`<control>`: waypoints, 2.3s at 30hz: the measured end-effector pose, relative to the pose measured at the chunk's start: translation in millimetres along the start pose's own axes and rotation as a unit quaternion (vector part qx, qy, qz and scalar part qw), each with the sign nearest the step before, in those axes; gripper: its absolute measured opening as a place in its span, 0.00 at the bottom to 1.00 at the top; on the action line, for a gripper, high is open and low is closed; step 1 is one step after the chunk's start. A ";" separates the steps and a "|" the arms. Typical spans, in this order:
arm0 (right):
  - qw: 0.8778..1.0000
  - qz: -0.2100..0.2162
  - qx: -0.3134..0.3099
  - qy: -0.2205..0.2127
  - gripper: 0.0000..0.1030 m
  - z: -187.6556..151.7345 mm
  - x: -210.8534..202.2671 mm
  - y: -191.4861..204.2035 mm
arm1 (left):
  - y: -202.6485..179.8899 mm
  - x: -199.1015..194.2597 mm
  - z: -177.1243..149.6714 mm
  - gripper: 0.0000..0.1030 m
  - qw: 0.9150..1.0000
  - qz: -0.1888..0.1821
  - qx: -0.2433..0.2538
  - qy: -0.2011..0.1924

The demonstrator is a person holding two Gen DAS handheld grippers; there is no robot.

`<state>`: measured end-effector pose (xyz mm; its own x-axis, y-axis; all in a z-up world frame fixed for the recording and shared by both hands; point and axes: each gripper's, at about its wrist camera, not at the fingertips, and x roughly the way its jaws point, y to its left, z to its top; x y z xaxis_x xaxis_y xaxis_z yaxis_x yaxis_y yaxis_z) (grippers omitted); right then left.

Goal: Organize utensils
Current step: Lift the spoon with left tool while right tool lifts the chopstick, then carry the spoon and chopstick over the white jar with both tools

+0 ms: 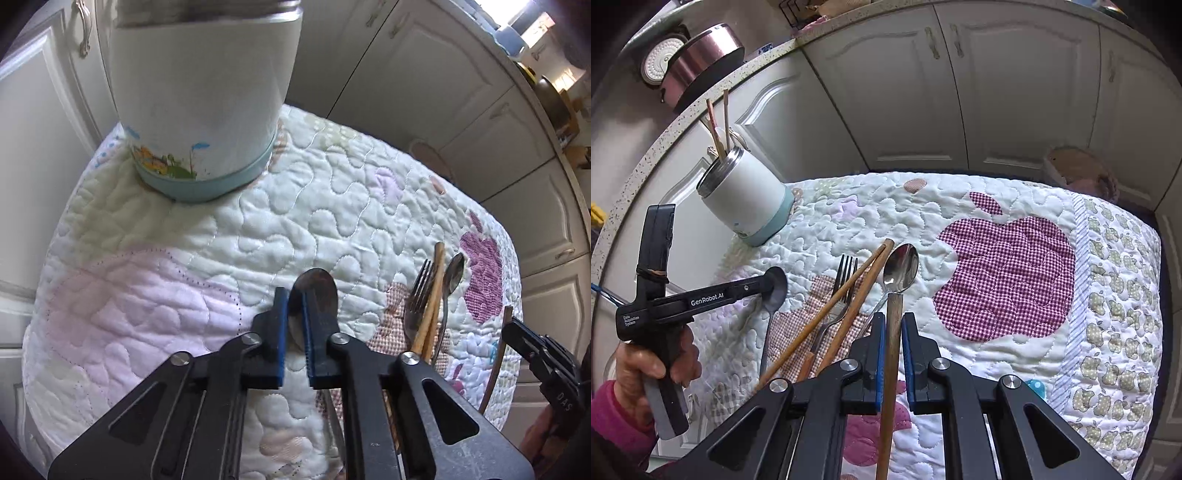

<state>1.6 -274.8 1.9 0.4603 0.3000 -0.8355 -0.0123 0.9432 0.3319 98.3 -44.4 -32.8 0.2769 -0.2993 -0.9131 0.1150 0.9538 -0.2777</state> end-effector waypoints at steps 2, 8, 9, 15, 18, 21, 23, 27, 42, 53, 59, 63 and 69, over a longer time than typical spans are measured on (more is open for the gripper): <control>1.000 0.003 -0.002 -0.001 0.08 -0.4 -2.1 1.2 | 0.3 -6.0 1.1 0.01 1.000 -0.008 0.003 -0.004; 1.000 0.014 -0.009 -0.016 0.07 -0.4 -17.9 12.0 | 1.3 -31.9 -0.2 0.01 0.999 -0.015 0.016 -0.027; 1.000 0.017 -0.009 -0.019 0.07 0.0 -22.1 13.9 | 2.5 -36.8 -0.3 0.01 0.999 -0.019 0.014 -0.029; 0.999 0.009 -0.030 -0.034 0.07 6.5 -37.8 23.9 | 2.5 -77.7 2.1 0.01 0.997 -0.031 0.024 -0.071; 1.000 -0.019 -0.022 -0.010 0.07 8.2 -17.3 17.4 | -2.6 -85.7 0.5 0.01 0.996 -0.033 0.032 -0.077; 0.999 -0.035 -0.023 0.029 0.21 6.6 14.0 12.3 | -3.9 -89.6 -2.4 0.01 0.996 -0.033 0.035 -0.081; 0.997 -0.053 -0.027 0.052 0.22 6.4 36.1 8.8 | -2.3 -91.2 -4.1 0.01 0.996 -0.035 0.031 -0.081; 0.995 -0.071 -0.031 0.058 0.16 5.6 56.8 2.5 | 0.5 -98.2 -4.3 0.01 0.995 -0.037 0.025 -0.085; 0.995 0.019 -0.061 -0.073 0.07 36.8 -90.0 43.1 | 4.3 -171.0 6.7 0.01 0.987 -0.045 0.035 -0.154; 0.982 0.049 -0.125 -0.133 0.07 88.6 -133.5 116.0 | 22.3 -213.1 35.6 0.01 0.980 -0.012 0.021 -0.198; 0.974 0.056 -0.154 -0.157 0.07 116.6 -155.2 146.3 | 30.6 -227.5 53.4 0.01 0.975 0.005 0.016 -0.220; 0.969 0.059 -0.167 -0.175 0.07 138.8 -165.8 168.2 | 32.2 -228.8 66.9 0.01 0.972 0.027 0.018 -0.232; 0.964 0.058 -0.180 -0.188 0.06 173.3 -165.4 198.9 | 37.7 -226.8 91.1 0.01 0.969 0.049 0.022 -0.241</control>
<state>76.8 -161.6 282.1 0.7252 0.3977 -0.5620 -0.3595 0.9149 0.1836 126.8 56.9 191.0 0.7002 -0.1951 -0.6867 0.1025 0.9794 -0.1738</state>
